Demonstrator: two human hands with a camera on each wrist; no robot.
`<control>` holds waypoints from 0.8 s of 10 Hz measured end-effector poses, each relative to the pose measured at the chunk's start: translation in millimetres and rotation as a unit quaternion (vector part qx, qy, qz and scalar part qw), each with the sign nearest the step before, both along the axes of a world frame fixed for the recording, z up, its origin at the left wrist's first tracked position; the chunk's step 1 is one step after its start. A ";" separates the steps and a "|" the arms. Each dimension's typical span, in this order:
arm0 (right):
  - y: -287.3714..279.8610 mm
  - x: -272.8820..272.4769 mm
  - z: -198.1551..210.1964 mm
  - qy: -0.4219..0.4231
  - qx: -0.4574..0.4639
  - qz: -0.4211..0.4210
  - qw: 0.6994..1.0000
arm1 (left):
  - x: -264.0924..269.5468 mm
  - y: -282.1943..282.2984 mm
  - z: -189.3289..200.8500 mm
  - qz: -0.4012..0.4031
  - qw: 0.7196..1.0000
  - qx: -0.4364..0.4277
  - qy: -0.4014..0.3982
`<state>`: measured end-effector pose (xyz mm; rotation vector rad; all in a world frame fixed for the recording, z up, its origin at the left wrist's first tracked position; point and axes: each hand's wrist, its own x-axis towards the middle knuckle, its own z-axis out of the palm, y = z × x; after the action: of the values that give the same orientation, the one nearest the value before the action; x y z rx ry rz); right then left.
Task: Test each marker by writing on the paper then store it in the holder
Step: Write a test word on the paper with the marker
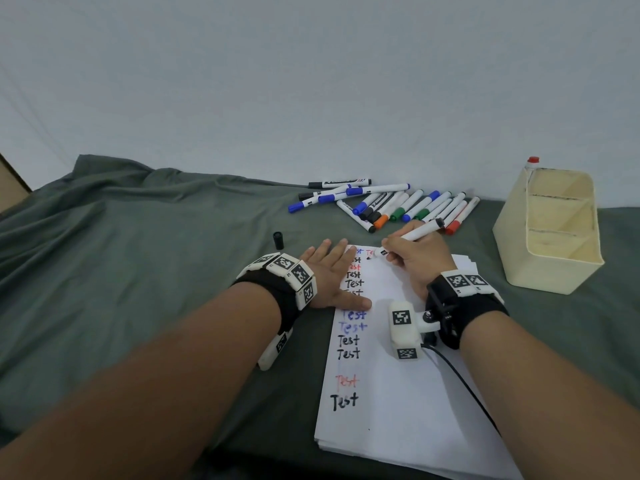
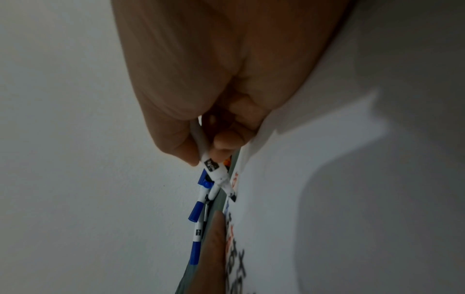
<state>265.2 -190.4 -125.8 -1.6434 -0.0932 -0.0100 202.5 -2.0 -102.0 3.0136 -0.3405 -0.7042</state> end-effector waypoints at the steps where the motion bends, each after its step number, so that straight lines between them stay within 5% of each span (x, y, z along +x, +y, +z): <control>1: 0.2 0.3 0.0 0.001 -0.017 0.004 1.000 | 0.1 -0.6 0.6 0.000 1.000 0.003 0.002; 8: -0.4 -3.3 2.1 -0.002 -0.010 -0.021 1.000 | -1.9 -2.1 4.8 0.000 1.000 0.004 0.009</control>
<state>261.9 -190.9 -123.7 -1.6645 -0.0624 -0.0439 200.6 -4.2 -97.2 3.0116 -0.3387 -0.7343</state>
